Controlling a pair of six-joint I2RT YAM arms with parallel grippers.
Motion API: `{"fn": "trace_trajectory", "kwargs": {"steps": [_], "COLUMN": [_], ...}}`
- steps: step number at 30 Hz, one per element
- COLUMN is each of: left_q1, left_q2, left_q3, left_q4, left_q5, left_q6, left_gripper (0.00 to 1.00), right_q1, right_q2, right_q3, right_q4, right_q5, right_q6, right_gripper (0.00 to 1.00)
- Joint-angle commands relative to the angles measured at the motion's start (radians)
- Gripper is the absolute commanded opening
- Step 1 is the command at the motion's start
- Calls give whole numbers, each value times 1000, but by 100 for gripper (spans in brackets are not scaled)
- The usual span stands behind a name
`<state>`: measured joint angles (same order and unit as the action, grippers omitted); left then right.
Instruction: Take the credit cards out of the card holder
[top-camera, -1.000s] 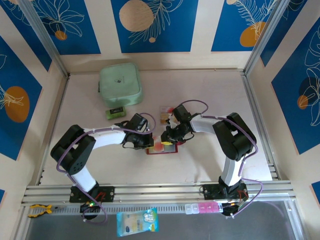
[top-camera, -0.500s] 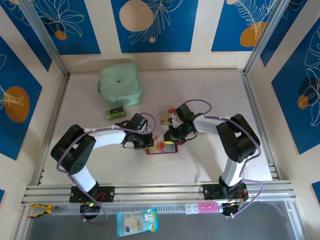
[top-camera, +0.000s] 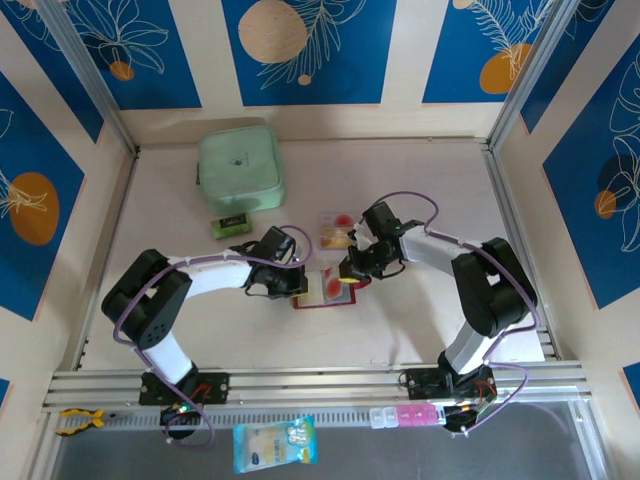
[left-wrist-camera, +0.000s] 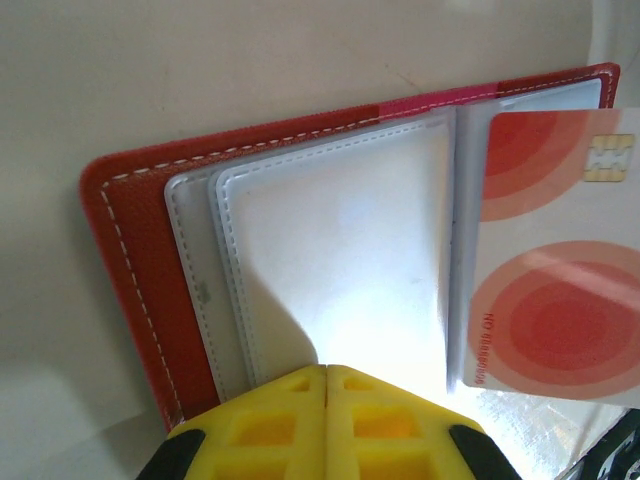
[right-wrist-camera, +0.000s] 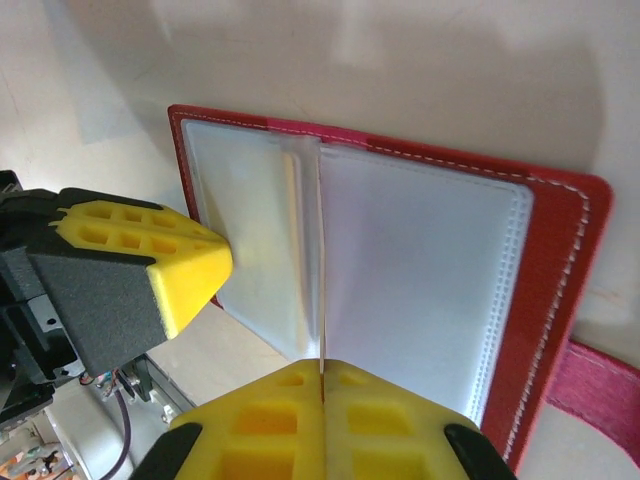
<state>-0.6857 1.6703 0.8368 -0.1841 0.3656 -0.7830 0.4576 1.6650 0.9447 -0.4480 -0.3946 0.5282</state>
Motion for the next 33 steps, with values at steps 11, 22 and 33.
{"fn": "trace_trajectory", "kwargs": {"steps": [11, 22, 33], "left_q1": [4, 5, 11], "left_q2": [-23, -63, -101], "left_q3": [9, -4, -15], "left_q4": [-13, -9, -36], "left_q5": [-3, -4, -18], "left_q6": [8, 7, 7], "left_gripper": [6, 10, 11], "right_q1": [-28, -8, -9], "right_q2": [-48, 32, 222], "right_q3": [199, 433, 729], "right_q4": [-282, -399, -538], "right_q5": [103, 451, 438], "right_q6": [-522, -1080, -1327], "right_gripper": [0, 0, 0]}}
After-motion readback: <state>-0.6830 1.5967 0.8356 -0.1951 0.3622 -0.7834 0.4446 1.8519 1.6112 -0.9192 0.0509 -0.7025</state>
